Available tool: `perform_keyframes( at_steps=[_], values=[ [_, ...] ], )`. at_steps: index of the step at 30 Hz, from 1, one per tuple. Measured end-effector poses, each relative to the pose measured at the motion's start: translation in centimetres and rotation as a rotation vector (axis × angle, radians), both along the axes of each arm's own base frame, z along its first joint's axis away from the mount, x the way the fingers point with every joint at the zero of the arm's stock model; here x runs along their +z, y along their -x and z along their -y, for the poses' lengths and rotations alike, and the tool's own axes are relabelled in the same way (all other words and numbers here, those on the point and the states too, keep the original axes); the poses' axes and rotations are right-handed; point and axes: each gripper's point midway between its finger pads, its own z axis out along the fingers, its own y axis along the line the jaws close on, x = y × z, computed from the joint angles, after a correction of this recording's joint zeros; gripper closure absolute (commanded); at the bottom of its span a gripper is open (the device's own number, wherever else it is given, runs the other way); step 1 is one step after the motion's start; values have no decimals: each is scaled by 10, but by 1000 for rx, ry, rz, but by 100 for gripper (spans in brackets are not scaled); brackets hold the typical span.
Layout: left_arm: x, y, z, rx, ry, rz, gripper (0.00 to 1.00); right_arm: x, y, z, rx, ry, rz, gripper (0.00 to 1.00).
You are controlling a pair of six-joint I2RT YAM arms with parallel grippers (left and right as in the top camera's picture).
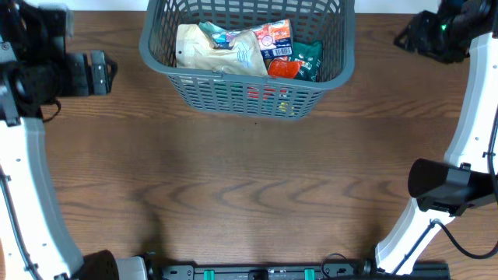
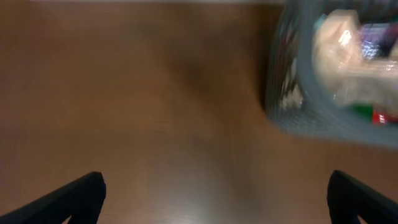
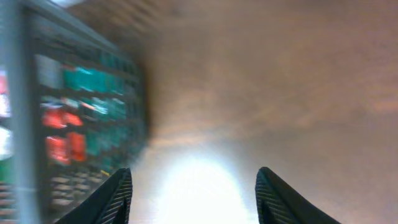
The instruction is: Pack container
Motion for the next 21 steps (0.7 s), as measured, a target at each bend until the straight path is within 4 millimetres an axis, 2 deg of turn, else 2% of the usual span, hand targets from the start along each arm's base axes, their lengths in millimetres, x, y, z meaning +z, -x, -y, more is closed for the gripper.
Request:
perform_keyframes(
  at_steps=[4, 8, 12, 15, 21],
  values=[
    [-32, 6, 1, 7, 51, -90, 1, -8, 18, 15, -56, 75, -84, 60],
    [-47, 2, 3, -2, 69, -94, 1, -10, 27, 25, -86, 129, -124, 60],
    [-62, 10, 10, -18, 90, -84, 1, -4, 30, 26, -91, 160, -115, 58],
    [-74, 21, 19, -35, 101, -49, 1, 13, 37, 20, -80, 186, -77, 58],
    [-91, 55, 52, -109, 94, 55, 1, 71, 72, -9, -34, 252, 71, 58]
  ],
)
